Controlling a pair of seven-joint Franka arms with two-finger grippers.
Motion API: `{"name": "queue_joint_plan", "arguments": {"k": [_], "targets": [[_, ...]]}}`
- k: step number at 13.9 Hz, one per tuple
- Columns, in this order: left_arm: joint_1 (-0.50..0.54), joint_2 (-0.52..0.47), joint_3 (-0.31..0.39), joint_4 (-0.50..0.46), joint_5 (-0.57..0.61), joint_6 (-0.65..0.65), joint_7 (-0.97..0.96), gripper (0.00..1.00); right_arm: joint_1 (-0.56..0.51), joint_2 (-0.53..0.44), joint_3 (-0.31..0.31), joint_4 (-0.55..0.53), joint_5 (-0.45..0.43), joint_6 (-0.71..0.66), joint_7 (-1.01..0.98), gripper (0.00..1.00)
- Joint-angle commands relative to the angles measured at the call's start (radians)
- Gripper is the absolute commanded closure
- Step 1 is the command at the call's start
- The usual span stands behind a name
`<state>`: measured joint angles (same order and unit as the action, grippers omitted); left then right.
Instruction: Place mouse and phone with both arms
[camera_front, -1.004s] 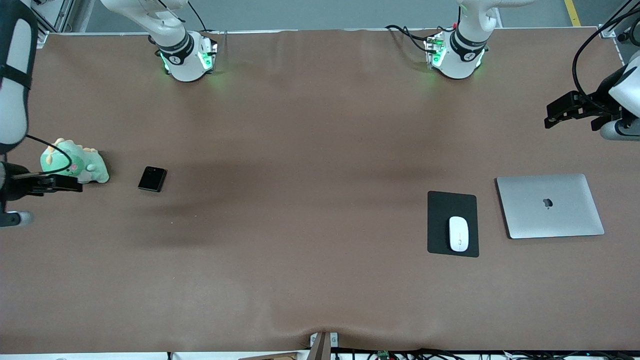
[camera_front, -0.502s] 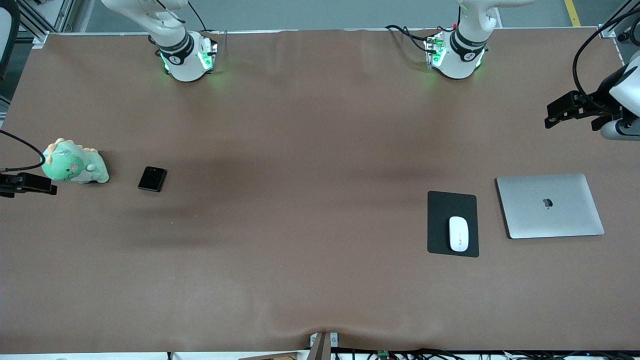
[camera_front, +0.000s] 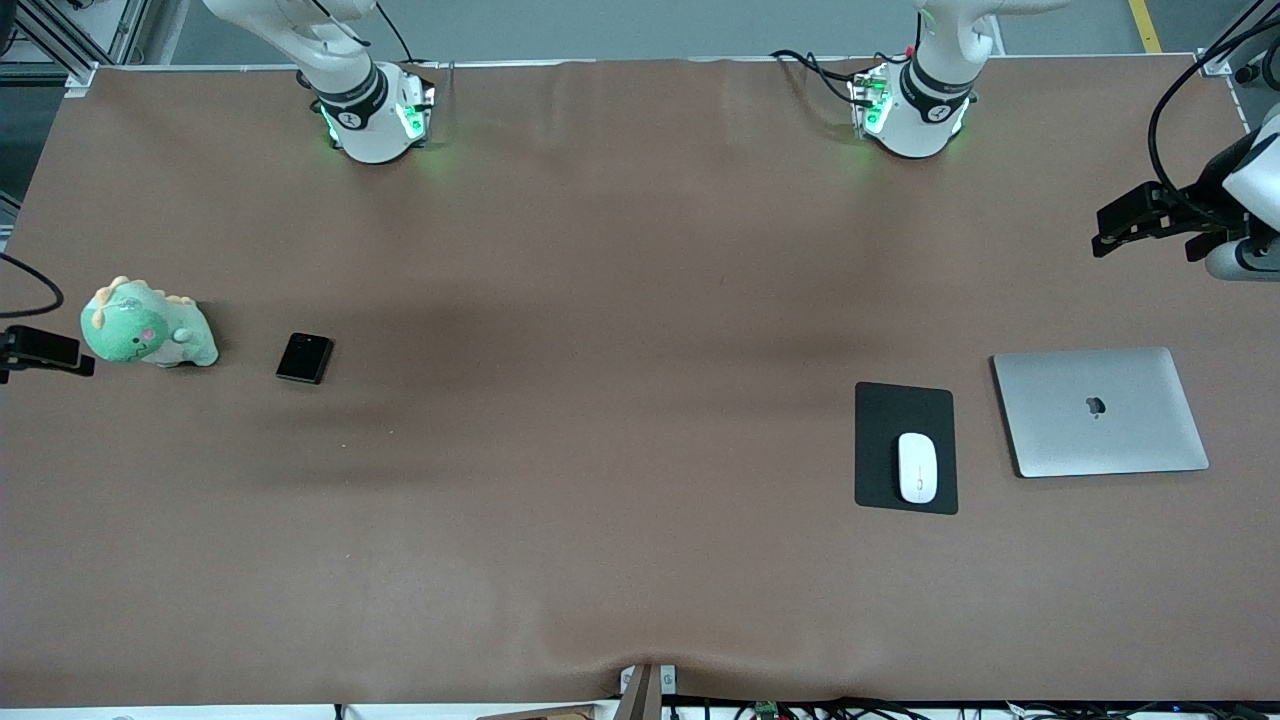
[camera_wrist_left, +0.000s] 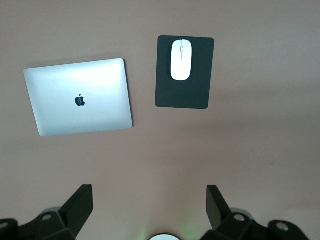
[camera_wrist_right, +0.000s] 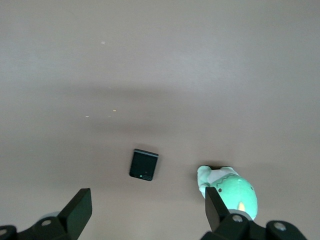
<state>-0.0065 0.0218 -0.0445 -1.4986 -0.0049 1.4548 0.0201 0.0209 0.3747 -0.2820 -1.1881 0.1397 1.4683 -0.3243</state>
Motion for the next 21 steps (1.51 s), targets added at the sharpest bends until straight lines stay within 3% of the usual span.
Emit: {"name": "queue_joint_plan", "arguments": {"k": [1, 3, 8, 12, 14, 17, 21], "targets": [[0.011, 0.009, -0.008, 0.021, 0.008, -0.002, 0.006, 0.0, -0.022, -0.036, 0.021, 0.001, 0.043, -0.086, -0.021, 0.0], [0.011, 0.009, -0.008, 0.021, 0.008, -0.002, 0.006, 0.0, -0.021, -0.04, 0.017, 0.001, 0.041, -0.141, -0.024, 0.0], [0.011, 0.009, -0.008, 0.021, 0.008, -0.001, 0.006, 0.0, -0.012, -0.049, 0.018, 0.005, -0.007, -0.125, -0.025, 0.0], [0.013, 0.009, -0.008, 0.021, 0.008, -0.001, 0.006, 0.0, 0.008, -0.128, 0.024, -0.017, -0.068, -0.121, -0.019, 0.0], [0.013, 0.009, -0.008, 0.021, 0.008, -0.001, 0.004, 0.0, 0.023, -0.161, 0.026, -0.086, -0.069, -0.099, -0.019, 0.0], [0.025, 0.01, -0.008, 0.021, 0.005, -0.001, 0.006, 0.0, 0.062, -0.296, 0.027, -0.275, -0.121, 0.007, -0.021, 0.0], [0.026, 0.014, -0.008, 0.021, 0.005, -0.001, 0.008, 0.0, 0.045, -0.37, 0.078, -0.367, -0.129, 0.021, -0.021, 0.0]]}}
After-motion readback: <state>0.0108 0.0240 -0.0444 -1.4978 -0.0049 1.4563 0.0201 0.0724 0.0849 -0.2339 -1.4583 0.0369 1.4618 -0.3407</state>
